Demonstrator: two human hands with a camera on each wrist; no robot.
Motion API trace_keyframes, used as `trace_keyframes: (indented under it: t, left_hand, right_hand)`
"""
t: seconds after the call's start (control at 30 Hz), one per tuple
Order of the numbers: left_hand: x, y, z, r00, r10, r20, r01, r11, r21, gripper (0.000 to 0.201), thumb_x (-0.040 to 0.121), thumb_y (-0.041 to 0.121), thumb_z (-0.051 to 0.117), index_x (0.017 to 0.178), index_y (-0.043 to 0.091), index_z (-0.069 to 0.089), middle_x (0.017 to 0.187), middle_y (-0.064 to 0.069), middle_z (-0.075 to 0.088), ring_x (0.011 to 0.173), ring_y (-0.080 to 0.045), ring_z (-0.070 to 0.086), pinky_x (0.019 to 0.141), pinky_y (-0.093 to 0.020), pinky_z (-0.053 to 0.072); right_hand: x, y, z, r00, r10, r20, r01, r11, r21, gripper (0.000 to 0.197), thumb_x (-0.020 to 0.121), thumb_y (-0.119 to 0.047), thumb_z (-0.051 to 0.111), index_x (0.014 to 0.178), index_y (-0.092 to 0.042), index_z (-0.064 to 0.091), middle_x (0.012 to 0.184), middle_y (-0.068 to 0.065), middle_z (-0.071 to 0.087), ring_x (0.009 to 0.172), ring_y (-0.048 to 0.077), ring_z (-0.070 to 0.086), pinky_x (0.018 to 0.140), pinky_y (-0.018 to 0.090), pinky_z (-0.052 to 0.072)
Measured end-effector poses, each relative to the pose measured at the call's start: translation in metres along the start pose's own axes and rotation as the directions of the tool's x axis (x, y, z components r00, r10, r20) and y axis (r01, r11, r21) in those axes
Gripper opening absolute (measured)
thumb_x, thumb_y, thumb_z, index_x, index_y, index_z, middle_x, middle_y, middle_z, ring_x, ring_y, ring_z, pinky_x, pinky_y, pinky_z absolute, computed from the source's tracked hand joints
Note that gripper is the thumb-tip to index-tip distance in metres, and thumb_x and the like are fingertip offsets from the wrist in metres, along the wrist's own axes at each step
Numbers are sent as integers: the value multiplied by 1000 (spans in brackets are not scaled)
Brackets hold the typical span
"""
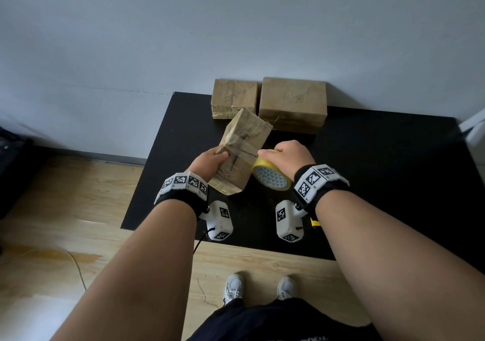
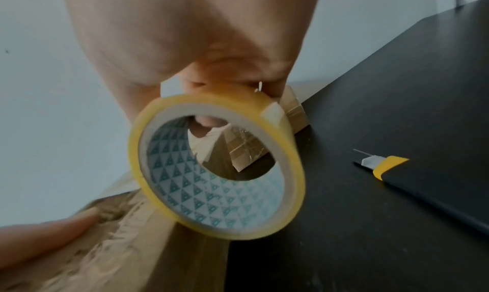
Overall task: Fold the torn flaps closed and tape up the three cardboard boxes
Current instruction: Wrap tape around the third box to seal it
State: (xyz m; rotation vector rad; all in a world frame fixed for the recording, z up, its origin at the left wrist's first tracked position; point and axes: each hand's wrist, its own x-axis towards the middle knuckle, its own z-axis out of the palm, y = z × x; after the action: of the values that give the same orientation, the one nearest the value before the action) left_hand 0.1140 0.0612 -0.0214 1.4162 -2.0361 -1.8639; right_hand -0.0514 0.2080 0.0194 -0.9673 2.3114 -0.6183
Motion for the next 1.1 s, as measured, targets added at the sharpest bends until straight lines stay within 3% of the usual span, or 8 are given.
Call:
trace_keyframes:
  t: [0.13, 0.3, 0.53, 0.73, 0.8, 0.93, 1.1]
  left_hand:
    - [0, 2, -1, 1000, 16, 16, -16, 1000, 8, 25, 97, 27, 52, 120, 33, 60, 111, -5, 70, 107, -25, 65, 105, -46, 44]
    - [-5, 6, 1, 1000, 24, -19, -23, 999, 28, 35, 99, 25, 50, 134, 27, 55, 115, -5, 68, 108, -22, 63, 104, -38, 44]
    - [-6, 8, -3, 999, 32, -30, -32, 999, -5, 32, 99, 20, 51, 130, 25, 59, 106, 0, 68, 101, -19, 64, 100, -32, 45]
    - [-5, 7, -9, 993, 23, -117, -20, 999, 25, 29, 99, 19, 51, 125, 23, 61, 102, -1, 68, 97, -18, 65, 89, -27, 46]
    - [-3, 4, -10, 989, 9, -150, -8, 1000, 8, 28, 98, 19, 52, 124, 19, 62, 103, -2, 69, 97, -19, 66, 90, -29, 48]
    - [0, 3, -16, 989, -32, -147, 29, 999, -21, 27, 99, 22, 52, 123, 18, 62, 102, -2, 70, 93, -17, 67, 84, -26, 49]
    - [-1, 0, -5, 984, -138, -114, 127, 987, -97, 21, 98, 16, 51, 112, 8, 64, 117, -17, 65, 97, -26, 61, 98, -39, 47]
  right_hand:
    - [1, -9, -2, 997, -18, -71, 9, 992, -124, 47, 87, -51, 59, 61, -15, 42, 59, 2, 43, 56, 21, 48, 53, 29, 33]
    - [10, -14, -2, 998, 27, -54, -39, 972, -233, 41, 88, -48, 57, 67, -13, 54, 68, 3, 55, 66, 23, 57, 55, 28, 37]
    - [22, -2, 5, 997, 79, -22, -82, 947, -312, 42, 89, -51, 55, 69, -15, 54, 72, 4, 58, 67, 24, 57, 58, 29, 39]
    - [33, -7, 17, 996, 83, 26, -72, 955, -286, 42, 89, -55, 55, 79, -14, 60, 76, 4, 59, 74, 26, 60, 63, 30, 42]
    - [36, -9, 23, 995, 88, 41, -73, 959, -275, 42, 89, -55, 54, 81, -14, 60, 76, 4, 59, 75, 26, 60, 63, 31, 42]
    - [39, -10, 26, 995, 72, 76, -56, 979, -194, 41, 90, -52, 53, 73, -15, 56, 74, 4, 58, 73, 25, 60, 61, 30, 40]
    - [35, -1, 23, 996, 48, 76, -42, 996, -84, 40, 86, -45, 56, 64, -11, 55, 64, 5, 53, 66, 25, 59, 56, 30, 37]
